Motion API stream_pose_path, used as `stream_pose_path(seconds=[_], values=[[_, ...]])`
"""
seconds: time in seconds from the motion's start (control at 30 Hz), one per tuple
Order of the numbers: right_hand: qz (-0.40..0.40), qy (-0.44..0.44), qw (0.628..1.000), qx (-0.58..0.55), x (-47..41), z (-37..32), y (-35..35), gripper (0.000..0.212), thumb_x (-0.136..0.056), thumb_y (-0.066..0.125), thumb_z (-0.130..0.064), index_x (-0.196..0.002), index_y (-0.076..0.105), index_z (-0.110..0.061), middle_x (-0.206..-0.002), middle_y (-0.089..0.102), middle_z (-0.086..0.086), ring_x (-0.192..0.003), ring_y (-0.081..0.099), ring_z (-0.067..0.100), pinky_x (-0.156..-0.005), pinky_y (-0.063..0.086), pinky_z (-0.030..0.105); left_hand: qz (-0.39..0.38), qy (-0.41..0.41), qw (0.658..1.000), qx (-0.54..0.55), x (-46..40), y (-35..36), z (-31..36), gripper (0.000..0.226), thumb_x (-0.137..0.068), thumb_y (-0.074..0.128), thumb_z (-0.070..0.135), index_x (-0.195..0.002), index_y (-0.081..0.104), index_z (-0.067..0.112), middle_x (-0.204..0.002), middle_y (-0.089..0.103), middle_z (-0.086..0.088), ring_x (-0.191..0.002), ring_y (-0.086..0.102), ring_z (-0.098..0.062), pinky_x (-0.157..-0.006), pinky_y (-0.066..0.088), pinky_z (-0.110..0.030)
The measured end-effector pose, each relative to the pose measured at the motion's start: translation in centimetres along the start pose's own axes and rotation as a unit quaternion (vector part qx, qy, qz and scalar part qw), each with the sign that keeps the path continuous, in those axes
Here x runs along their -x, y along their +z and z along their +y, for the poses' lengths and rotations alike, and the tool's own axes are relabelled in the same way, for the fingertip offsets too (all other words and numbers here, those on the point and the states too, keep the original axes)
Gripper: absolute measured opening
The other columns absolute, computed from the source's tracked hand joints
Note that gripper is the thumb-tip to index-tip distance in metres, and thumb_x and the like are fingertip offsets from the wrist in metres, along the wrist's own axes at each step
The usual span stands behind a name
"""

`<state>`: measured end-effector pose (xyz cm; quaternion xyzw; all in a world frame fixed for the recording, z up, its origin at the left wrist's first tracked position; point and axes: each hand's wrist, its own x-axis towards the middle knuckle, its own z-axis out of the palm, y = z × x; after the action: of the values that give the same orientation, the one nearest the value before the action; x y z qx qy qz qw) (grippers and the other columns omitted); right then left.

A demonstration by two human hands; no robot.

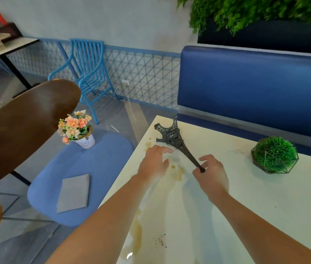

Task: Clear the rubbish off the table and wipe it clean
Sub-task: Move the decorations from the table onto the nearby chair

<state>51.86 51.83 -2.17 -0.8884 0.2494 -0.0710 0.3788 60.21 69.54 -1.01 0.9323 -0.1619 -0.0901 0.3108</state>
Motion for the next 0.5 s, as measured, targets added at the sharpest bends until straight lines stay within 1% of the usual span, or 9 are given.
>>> stream_pose_path(seconds=[0.07,0.17,0.23,0.3,0.33,0.4,0.43,0.5], values=[[0.034,-0.011,0.996,-0.078,0.3,-1.1,-0.8,0.026,-0.083,0.064,-0.018,-0.104,0.056,-0.029,-0.092,0.057,-0.011,-0.087,0.057,0.012,-0.071,0.05,0.031,0.019,0.009,1.0,0.005,-0.1,-0.4,0.5,0.039,-0.093,0.055,0.015,-0.128,0.054,0.034,-0.13,0.047,0.008,-0.126,0.036,-0.011,-0.097,0.04,-0.03],[0.068,-0.038,0.98,-0.184,0.1,-3.5,-2.2,0.019,-0.086,0.065,-0.012,-0.099,0.059,-0.025,-0.099,0.06,-0.006,-0.086,0.06,0.006,-0.075,0.051,0.023,0.066,0.036,0.996,0.05,-0.4,-1.1,1.4,0.043,-0.091,0.06,0.013,-0.13,0.053,0.03,-0.13,0.047,0.005,-0.124,0.043,-0.012,-0.099,0.039,-0.026],[0.082,-0.057,0.972,-0.211,-0.2,-5.4,-3.1,0.017,-0.086,0.065,-0.01,-0.093,0.061,-0.024,-0.099,0.06,-0.005,-0.086,0.06,0.005,-0.073,0.05,0.019,0.079,0.045,0.993,0.074,-0.7,-1.5,2.1,0.046,-0.09,0.063,0.013,-0.132,0.051,0.028,-0.132,0.046,0.003,-0.121,0.047,-0.013,-0.099,0.038,-0.023],[0.087,-0.069,0.969,-0.219,-0.6,-7.3,-3.9,0.018,-0.086,0.066,-0.009,-0.088,0.061,-0.026,-0.097,0.06,-0.007,-0.084,0.06,0.005,-0.068,0.047,0.011,0.073,0.042,0.993,0.088,-0.8,-2.0,2.7,0.049,-0.09,0.064,0.015,-0.135,0.048,0.026,-0.134,0.044,0.002,-0.12,0.047,-0.013,-0.096,0.036,-0.018],[0.084,-0.073,0.97,-0.217,-0.8,-8.1,-4.3,0.019,-0.086,0.066,-0.009,-0.088,0.061,-0.027,-0.096,0.059,-0.008,-0.084,0.06,0.005,-0.066,0.046,0.01,0.069,0.042,0.993,0.089,-0.9,-2.1,3.0,0.051,-0.09,0.063,0.014,-0.137,0.047,0.026,-0.135,0.043,0.001,-0.122,0.045,-0.013,-0.093,0.033,-0.015],[0.079,-0.088,0.973,-0.2,-0.9,-9.6,-4.8,0.017,-0.087,0.066,-0.01,-0.091,0.062,-0.027,-0.097,0.057,-0.01,-0.084,0.062,0.007,-0.071,0.048,0.013,0.062,0.042,0.993,0.088,-0.9,-2.4,3.2,0.054,-0.09,0.064,0.015,-0.139,0.044,0.025,-0.138,0.042,0.001,-0.124,0.042,-0.011,-0.09,0.027,-0.01],[0.077,-0.097,0.974,-0.189,-1.0,-10.2,-5.0,0.017,-0.087,0.067,-0.011,-0.092,0.063,-0.026,-0.098,0.057,-0.009,-0.085,0.063,0.008,-0.074,0.05,0.018,0.061,0.04,0.994,0.087,-0.8,-2.7,3.3,0.055,-0.09,0.065,0.017,-0.14,0.043,0.026,-0.139,0.041,0.003,-0.125,0.041,-0.009,-0.089,0.024,-0.007],[0.077,-0.121,0.974,-0.175,-0.9,-11.5,-5.2,0.016,-0.086,0.068,-0.012,-0.094,0.065,-0.026,-0.1,0.06,-0.007,-0.084,0.063,0.009,-0.076,0.053,0.023,0.058,0.04,0.993,0.09,-0.7,-3.3,3.3,0.059,-0.09,0.068,0.022,-0.143,0.041,0.026,-0.141,0.041,0.005,-0.128,0.04,-0.008,-0.092,0.024,-0.008]])
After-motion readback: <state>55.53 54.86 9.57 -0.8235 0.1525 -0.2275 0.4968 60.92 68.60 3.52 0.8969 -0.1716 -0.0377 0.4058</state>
